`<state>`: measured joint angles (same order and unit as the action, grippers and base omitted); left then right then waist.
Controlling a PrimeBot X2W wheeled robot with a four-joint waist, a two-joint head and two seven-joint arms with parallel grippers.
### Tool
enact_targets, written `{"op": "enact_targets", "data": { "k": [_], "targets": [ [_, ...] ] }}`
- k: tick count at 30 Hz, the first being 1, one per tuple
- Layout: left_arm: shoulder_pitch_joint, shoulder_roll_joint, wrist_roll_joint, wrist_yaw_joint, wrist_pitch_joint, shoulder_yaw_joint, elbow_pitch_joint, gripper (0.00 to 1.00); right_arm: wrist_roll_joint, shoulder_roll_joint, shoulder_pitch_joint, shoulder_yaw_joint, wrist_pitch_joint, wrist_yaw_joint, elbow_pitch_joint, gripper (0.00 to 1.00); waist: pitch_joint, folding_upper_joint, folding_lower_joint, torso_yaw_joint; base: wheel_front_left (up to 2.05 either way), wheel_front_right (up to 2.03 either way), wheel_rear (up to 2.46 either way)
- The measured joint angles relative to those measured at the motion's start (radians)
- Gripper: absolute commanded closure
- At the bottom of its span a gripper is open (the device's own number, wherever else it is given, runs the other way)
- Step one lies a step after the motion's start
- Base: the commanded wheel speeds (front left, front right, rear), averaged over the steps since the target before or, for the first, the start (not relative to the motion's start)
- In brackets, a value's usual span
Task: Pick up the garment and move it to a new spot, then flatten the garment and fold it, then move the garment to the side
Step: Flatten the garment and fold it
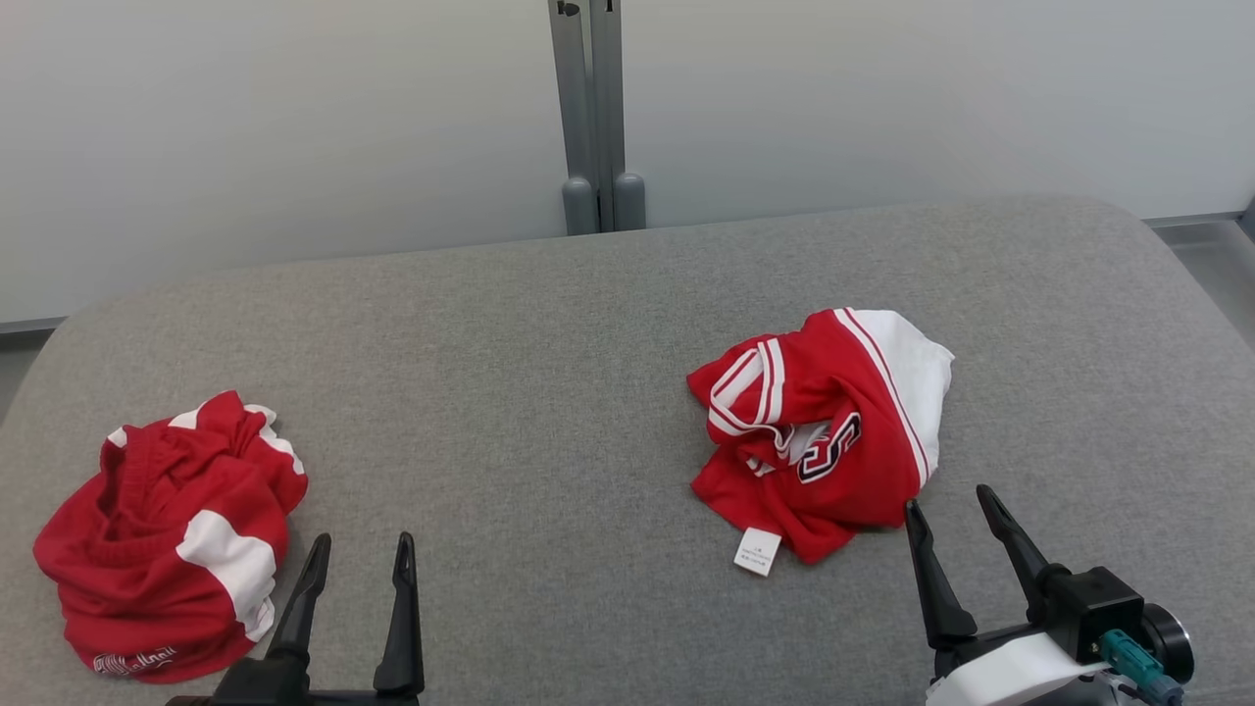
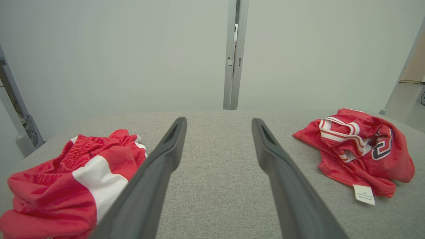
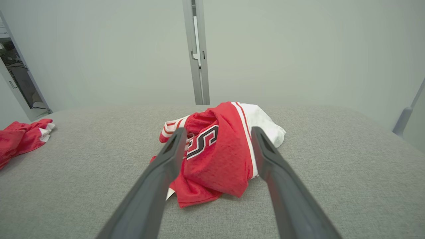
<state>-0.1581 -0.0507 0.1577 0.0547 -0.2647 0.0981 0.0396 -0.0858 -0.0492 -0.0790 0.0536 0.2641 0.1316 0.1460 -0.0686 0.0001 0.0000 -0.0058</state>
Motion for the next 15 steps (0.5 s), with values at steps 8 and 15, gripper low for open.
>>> {"op": "enact_targets", "data": {
  "k": [8, 15],
  "targets": [
    [0.001, 0.0, 0.004, 0.0, 0.0, 0.004, 0.004, 0.0, 0.0, 0.0, 0.0, 0.003, 0.0, 0.0, 0.0, 0.0, 0.002, 0.0, 0.0, 0.004, 0.0, 0.0, 0.0],
    [0.001, 0.0, 0.004, 0.0, 0.0, 0.011, 0.011, 0.0, -0.001, 0.0, 0.001, 0.005, 0.0, 0.0, 0.002, 0.0, -0.002, 0.0, 0.0, 0.002, 0.0, 0.0, 0.0]
  ]
}}
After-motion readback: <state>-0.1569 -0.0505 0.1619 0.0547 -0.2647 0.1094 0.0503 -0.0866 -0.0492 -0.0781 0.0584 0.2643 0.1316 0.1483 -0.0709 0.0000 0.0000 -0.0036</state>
